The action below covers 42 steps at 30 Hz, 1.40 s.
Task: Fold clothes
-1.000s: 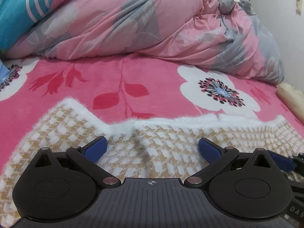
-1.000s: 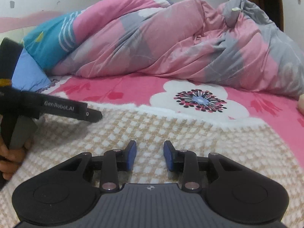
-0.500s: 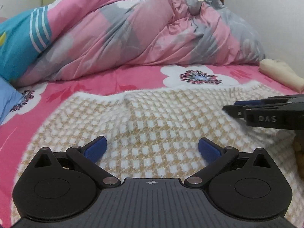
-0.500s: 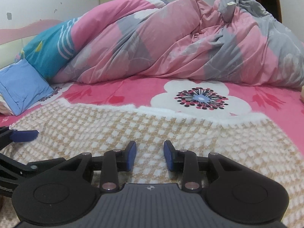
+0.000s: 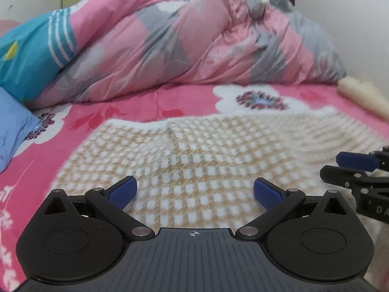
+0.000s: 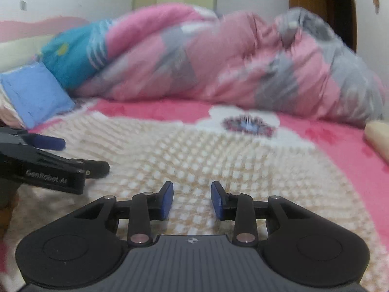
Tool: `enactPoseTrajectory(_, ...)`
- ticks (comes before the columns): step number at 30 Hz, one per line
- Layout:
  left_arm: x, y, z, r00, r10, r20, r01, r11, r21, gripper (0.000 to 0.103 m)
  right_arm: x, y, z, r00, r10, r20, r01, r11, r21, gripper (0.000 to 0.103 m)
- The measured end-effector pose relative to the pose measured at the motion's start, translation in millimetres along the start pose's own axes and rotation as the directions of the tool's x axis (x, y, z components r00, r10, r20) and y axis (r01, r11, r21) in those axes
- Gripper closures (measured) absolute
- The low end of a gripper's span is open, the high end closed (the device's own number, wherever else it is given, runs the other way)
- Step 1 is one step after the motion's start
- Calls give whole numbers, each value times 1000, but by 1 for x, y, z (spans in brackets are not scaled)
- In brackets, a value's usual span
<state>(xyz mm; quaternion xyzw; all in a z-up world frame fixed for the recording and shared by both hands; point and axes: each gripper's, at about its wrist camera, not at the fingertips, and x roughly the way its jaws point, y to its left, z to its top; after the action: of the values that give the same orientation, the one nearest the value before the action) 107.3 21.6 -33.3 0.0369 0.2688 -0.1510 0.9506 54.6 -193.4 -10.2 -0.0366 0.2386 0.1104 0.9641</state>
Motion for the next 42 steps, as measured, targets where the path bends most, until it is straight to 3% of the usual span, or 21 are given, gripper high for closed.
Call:
enactPoseTrajectory(2, -18, -7, -8, 998, -46, 37, 46, 999, 23, 0, -20, 1, -9, 1000, 10, 28, -9, 1000, -7, 67)
enactPoseTrajectory(5, -20, -22, -27, 997, -68, 26, 66, 995, 74, 0, -10, -3, -28, 1000, 7, -7, -7, 1000, -19, 66)
enactPoseTrajectory(7, -14, -23, -39, 997, -65, 43, 63, 997, 49, 0, -2, -5, -37, 1000, 15, 12, -15, 1000, -22, 66)
enactPoseTrajectory(10, -15, -16, -38, 995, -87, 54, 87, 996, 10, 0, -20, -7, -23, 1000, -5, 23, 5, 1000, -2, 67)
enactPoseTrajectory(13, -14, -15, -39, 994, -88, 67, 87, 996, 12, 0, -39, -16, -24, 996, -71, 57, 71, 997, -10, 67)
enactPoseTrajectory(14, -14, -16, -40, 994, -87, 70, 87, 996, 11, 0, -36, -22, -31, 995, -95, 31, 95, 995, -10, 67)
enactPoseTrajectory(16, -13, -18, -40, 994, -79, 76, 79, 997, 9, 0, -26, -36, -53, 997, -73, 34, 73, 997, -16, 67)
enactPoseTrajectory(20, -14, -17, -39, 995, -78, 65, 79, 997, 1, 0, -42, -38, -36, 996, -86, 15, 86, 996, 9, 67)
enactPoseTrajectory(30, -14, -17, -35, 998, -62, 26, 62, 998, -20, 0, -72, -112, -46, 985, -170, 2, 163, 949, 271, 65)
enactPoseTrajectory(37, -23, -15, -27, 1000, -25, 5, 25, 998, -59, 0, -67, -117, -63, 973, -219, -76, 231, 945, 233, 66)
enactPoseTrajectory(39, -38, -10, -23, 999, 8, 41, -5, 997, -81, 0, -83, -103, -45, 967, -252, -40, 255, 944, 209, 66)
enactPoseTrajectory(42, -45, -4, -21, 997, 76, 23, -74, 995, -66, 0, -110, -62, -24, 986, -124, 112, 111, 987, 115, 66)
